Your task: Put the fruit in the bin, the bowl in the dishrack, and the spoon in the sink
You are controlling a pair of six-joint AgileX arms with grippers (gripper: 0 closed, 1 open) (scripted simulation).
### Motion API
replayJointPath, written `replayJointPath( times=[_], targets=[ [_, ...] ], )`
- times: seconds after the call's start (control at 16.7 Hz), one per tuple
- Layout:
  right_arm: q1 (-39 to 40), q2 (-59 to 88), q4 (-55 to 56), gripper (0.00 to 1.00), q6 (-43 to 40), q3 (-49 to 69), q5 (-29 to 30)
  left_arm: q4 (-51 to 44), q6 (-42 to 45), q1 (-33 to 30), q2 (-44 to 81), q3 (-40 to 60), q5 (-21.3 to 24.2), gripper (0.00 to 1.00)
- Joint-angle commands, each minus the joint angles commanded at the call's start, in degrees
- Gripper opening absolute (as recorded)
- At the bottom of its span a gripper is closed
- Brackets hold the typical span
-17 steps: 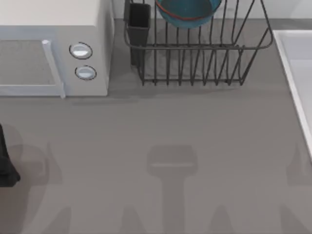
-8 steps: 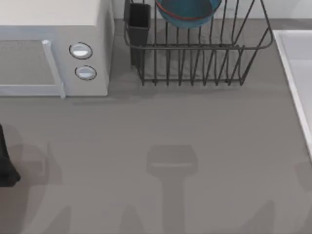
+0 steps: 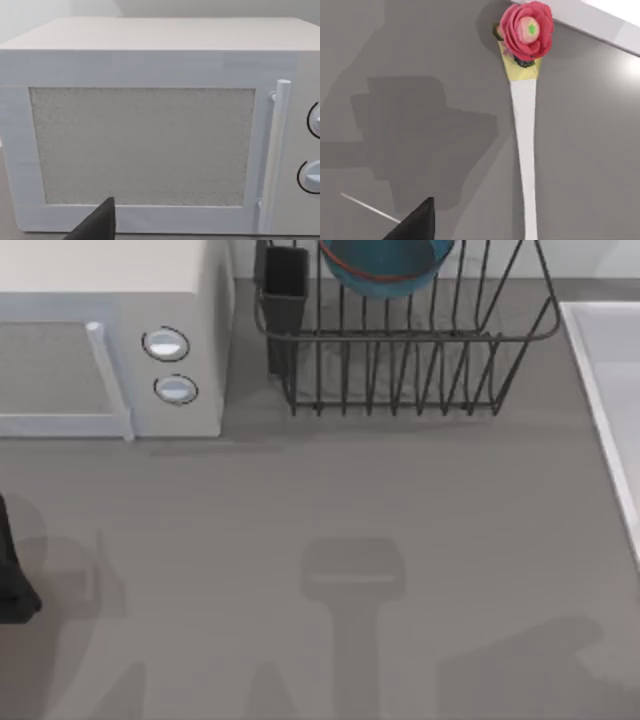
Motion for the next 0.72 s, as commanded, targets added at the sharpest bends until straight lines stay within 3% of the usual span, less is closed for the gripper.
replayJointPath(
  times=[0.3,0.72],
  targets=[
    [-1.7,10.0,-7.6,1.0,-4.9,6.5,-0.2,0.0,0.0,0.0,0.0,0.0,0.0,1.0],
    [-1.5,10.5,-6.8,1.0,-4.9,5.9,-0.1,0.0,0.0,0.0,0.0,0.0,0.0,1.0]
  ],
)
